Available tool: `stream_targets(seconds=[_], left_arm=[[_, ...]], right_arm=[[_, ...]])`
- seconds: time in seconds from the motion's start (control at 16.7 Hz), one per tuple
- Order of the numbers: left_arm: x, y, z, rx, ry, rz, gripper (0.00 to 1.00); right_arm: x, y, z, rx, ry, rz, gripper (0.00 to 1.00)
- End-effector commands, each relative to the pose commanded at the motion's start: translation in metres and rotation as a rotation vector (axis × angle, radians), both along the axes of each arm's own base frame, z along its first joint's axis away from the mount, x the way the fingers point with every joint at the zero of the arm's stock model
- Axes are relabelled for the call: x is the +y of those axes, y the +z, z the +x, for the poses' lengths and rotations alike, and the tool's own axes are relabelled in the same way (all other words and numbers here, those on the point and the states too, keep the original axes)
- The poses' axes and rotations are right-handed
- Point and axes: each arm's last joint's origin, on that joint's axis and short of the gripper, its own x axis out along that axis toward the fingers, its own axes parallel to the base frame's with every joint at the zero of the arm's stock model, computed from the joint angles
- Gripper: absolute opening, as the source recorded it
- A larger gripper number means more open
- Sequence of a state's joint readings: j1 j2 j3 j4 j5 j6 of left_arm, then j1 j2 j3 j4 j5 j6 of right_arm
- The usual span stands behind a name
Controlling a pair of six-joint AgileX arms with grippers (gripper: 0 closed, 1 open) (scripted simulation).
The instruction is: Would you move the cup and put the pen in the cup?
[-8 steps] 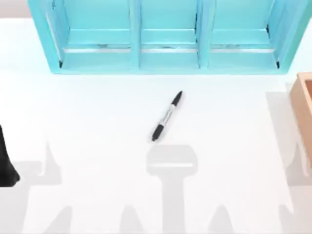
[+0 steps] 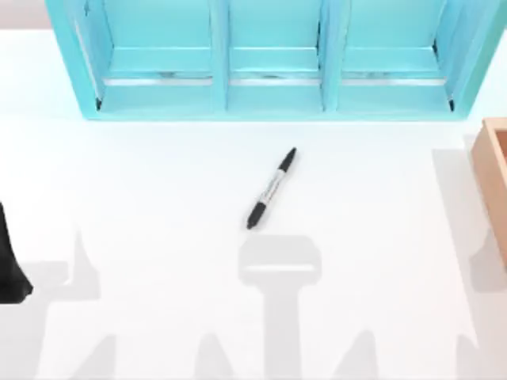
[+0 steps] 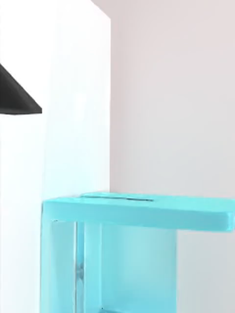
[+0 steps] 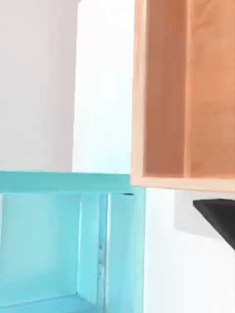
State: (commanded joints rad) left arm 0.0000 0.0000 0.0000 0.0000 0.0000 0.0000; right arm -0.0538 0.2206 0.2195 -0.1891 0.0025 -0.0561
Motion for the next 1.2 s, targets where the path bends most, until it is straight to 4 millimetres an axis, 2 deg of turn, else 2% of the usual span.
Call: stream_targets(seconds=[0.12, 0.24, 0.48, 0.72, 0.9, 1.08, 1.2], left_arm=[[0.000, 0.000, 0.000, 0.000, 0.000, 0.000, 1.00], [0.000, 0.000, 0.000, 0.000, 0.000, 0.000, 1.00], [0.000, 0.000, 0.000, 0.000, 0.000, 0.000, 1.00], [0.000, 0.000, 0.000, 0.000, 0.000, 0.000, 1.00], [0.000, 0.000, 0.000, 0.000, 0.000, 0.000, 1.00], [0.000, 0.000, 0.000, 0.000, 0.000, 0.000, 1.00], [0.000, 0.000, 0.000, 0.000, 0.000, 0.000, 1.00]], right_arm=[[-0.004, 0.024, 0.009, 0.134, -0.023, -0.023, 1.00], [-0.010, 0.046, 0.027, 0.306, -0.043, -0.040, 1.00], [-0.031, 0.072, 0.083, 0.701, -0.062, -0.037, 1.00], [-0.061, 0.073, 0.139, 1.047, -0.052, 0.005, 1.00], [-0.084, 0.070, 0.172, 1.223, -0.036, 0.041, 1.00], [-0.104, 0.064, 0.197, 1.333, -0.018, 0.071, 1.00], [-0.111, 0.061, 0.206, 1.370, -0.011, 0.083, 1.00]])
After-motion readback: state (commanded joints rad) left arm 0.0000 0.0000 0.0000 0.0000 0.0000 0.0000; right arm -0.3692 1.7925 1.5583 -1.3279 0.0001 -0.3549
